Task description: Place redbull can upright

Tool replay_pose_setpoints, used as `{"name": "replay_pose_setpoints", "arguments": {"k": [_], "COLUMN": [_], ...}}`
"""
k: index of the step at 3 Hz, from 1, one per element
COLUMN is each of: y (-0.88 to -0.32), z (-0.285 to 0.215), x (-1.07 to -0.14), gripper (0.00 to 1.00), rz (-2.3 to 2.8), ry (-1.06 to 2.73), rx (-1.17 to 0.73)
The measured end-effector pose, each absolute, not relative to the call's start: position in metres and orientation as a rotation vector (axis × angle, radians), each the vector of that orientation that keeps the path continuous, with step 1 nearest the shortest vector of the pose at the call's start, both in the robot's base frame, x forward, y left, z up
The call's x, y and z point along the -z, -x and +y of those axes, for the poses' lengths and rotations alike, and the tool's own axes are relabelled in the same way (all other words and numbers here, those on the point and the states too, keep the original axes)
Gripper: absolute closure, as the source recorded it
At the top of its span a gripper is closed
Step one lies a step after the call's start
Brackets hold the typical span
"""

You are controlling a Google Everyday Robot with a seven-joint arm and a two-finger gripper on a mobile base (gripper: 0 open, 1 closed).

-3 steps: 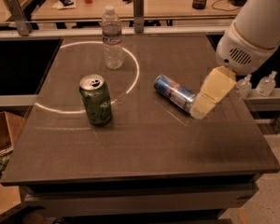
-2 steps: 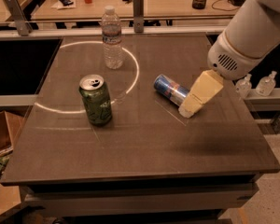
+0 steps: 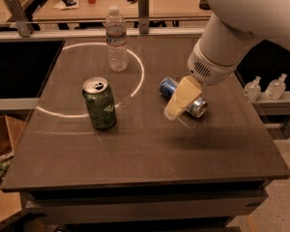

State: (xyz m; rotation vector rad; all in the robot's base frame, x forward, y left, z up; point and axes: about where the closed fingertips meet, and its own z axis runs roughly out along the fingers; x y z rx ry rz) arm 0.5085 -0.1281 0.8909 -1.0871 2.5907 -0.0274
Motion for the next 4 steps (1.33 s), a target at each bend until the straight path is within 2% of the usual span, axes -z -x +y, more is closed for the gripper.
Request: {"name": "replay_pose_setpoints", "arguments": {"k": [3,4], "y": [-0.552,-0.559], "z": [-0.098,-0.107], "x": [-0.861,-0.845], "gripper": [0.0,0.0], "rz": [2.628,2.666], "ry": [1.185,1.196], "rx": [0.091,0.088]}}
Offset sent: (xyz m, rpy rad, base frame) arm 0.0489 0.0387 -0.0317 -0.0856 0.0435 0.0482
